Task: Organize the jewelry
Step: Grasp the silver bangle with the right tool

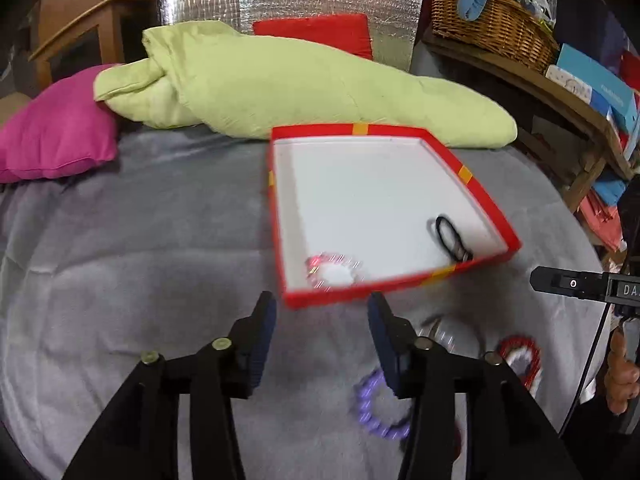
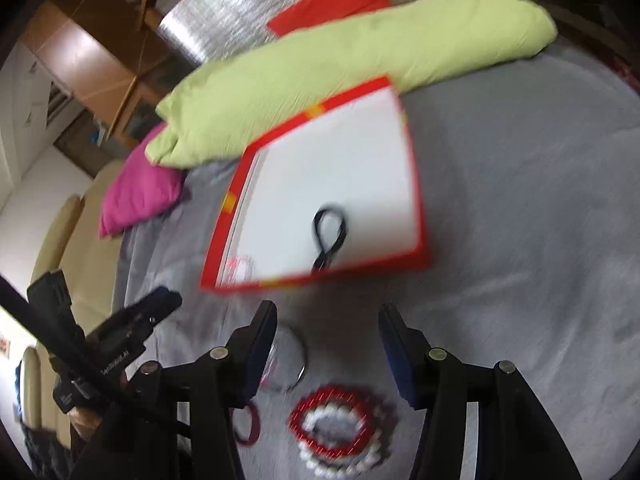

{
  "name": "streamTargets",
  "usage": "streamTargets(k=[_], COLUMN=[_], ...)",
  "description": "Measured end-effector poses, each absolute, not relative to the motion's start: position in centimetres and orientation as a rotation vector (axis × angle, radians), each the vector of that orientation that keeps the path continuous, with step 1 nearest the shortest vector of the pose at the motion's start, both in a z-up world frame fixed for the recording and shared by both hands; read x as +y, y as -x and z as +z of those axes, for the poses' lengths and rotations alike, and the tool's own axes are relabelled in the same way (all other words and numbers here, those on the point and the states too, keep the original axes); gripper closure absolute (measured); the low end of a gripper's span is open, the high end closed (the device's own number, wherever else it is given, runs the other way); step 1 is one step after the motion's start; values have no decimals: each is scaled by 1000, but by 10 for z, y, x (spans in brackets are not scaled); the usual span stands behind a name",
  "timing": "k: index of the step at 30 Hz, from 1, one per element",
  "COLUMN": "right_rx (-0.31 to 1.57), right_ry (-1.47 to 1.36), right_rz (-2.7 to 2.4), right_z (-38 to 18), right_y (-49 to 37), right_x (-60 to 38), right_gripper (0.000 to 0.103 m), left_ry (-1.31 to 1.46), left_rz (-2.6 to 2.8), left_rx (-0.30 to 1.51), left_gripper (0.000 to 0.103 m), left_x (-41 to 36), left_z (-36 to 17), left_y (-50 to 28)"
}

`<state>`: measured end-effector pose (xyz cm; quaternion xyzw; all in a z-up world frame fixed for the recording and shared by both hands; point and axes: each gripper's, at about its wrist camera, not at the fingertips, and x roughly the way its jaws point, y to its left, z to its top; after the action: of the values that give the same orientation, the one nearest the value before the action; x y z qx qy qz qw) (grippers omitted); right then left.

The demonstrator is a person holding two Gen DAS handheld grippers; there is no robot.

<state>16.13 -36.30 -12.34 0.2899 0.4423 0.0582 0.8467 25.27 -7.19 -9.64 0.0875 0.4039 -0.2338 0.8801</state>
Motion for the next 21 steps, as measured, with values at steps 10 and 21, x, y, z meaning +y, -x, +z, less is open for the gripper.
streamTargets(k=[10, 21], right_rx=[1011, 1007], right_ry=[-427, -237], right_rz=[189, 137], right_z=[-141, -153], right_y=[-168, -183], right_x=[-303, -265], right_gripper=[32, 21], left_ry=[-337, -284], left_rz=[-426, -441], left_rx=[891, 907], left_gripper=[42, 42], left_x=[-46, -36], left_z=[-126, -124], left_y=[-242, -249])
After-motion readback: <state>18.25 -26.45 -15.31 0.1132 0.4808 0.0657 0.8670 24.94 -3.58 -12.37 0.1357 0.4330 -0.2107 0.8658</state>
